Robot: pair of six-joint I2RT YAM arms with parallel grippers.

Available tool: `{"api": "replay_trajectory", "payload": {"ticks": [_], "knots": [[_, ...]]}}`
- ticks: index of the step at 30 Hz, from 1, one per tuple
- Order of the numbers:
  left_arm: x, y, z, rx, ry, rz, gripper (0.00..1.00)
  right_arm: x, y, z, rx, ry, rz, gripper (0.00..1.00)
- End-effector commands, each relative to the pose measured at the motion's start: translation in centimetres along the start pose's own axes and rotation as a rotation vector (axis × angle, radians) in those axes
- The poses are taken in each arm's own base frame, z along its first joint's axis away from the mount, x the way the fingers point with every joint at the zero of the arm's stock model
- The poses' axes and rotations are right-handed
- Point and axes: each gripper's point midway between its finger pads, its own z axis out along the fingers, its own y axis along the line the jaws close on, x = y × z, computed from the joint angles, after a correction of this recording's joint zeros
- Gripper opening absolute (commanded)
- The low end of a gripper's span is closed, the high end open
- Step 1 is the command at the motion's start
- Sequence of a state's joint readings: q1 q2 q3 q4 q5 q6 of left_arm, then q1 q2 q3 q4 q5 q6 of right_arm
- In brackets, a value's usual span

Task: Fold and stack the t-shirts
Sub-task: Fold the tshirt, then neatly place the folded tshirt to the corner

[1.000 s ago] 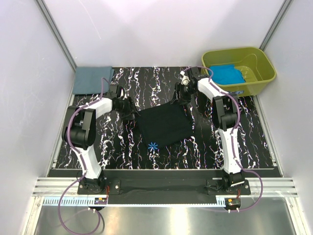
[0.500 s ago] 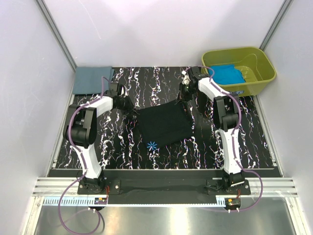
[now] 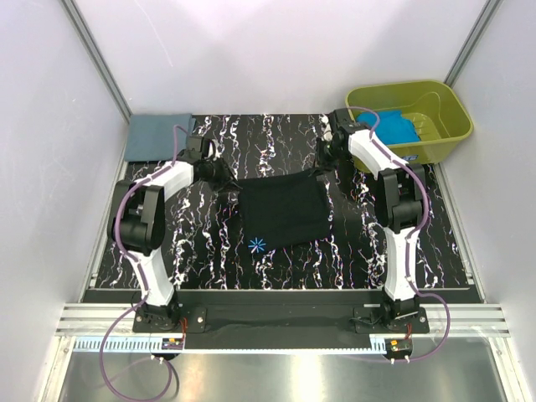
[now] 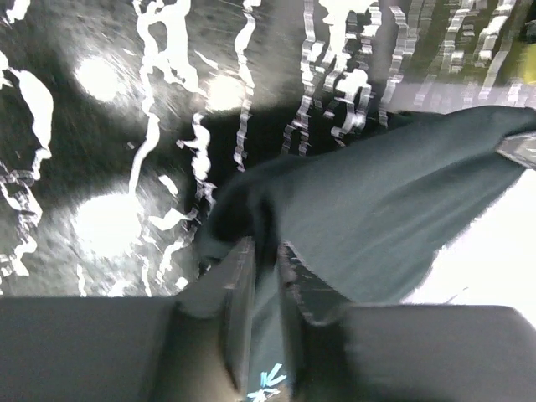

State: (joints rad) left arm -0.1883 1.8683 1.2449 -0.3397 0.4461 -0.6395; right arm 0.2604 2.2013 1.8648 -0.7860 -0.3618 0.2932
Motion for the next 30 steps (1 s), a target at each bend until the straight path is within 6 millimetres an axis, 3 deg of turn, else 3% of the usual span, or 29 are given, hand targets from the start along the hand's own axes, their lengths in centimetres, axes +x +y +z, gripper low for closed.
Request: {"api": "replay_trajectory", "payload": {"ticks": [1,2,4,5,8,12,18,21,24,25,30], "knots": [[-1.4,-0.1,0.7,-0.023,0.002,0.054,0.32,0.3,-3.6,1.4,0.099,0.024,0.044,0.12],[-1.8,0.4,0.4,-0.054,-0.014,0.058,0.47,0.2,-3.8,1.7,0.102,0.027,0.037,0.18],[-2.0,-0.2,-0.8,-0.053,-0.041,0.091,0.56,-0.4,-4.2,1.7,0.123,0.011,0.013,0.30],[-1.9,-0.2,-1.2,-0.060,-0.050,0.096,0.66,-0.6,-4.0,1.5,0.121,0.006,0.001,0.44],[-0.6,-0.5,-2.1,-0.040,-0.036,0.109,0.73,-1.5,-3.1,0.3,0.107,-0.005,-0.010,0.66],[1.4,-0.6,-1.4,0.004,0.008,0.120,0.81,-1.8,-1.2,-3.2,0.093,-0.035,-0.021,0.79],[2.1,-0.7,1.4,0.007,0.039,0.139,0.84,-0.7,1.4,-8.2,0.032,-0.067,-0.039,0.82],[2.5,-0.7,3.3,0.012,0.050,0.141,0.83,0.8,2.6,-9.9,-0.019,-0.061,-0.026,0.82],[3.1,-1.3,4.4,0.032,0.060,0.140,0.81,2.5,2.9,-10.9,-0.042,-0.062,-0.013,0.82],[3.6,-1.0,5.0,0.022,0.079,0.130,0.79,3.7,2.4,-10.5,-0.040,-0.036,0.001,0.82],[4.5,-0.4,6.1,0.010,0.095,0.123,0.70,6.0,2.2,-11.4,-0.051,-0.036,-0.002,0.82]]}}
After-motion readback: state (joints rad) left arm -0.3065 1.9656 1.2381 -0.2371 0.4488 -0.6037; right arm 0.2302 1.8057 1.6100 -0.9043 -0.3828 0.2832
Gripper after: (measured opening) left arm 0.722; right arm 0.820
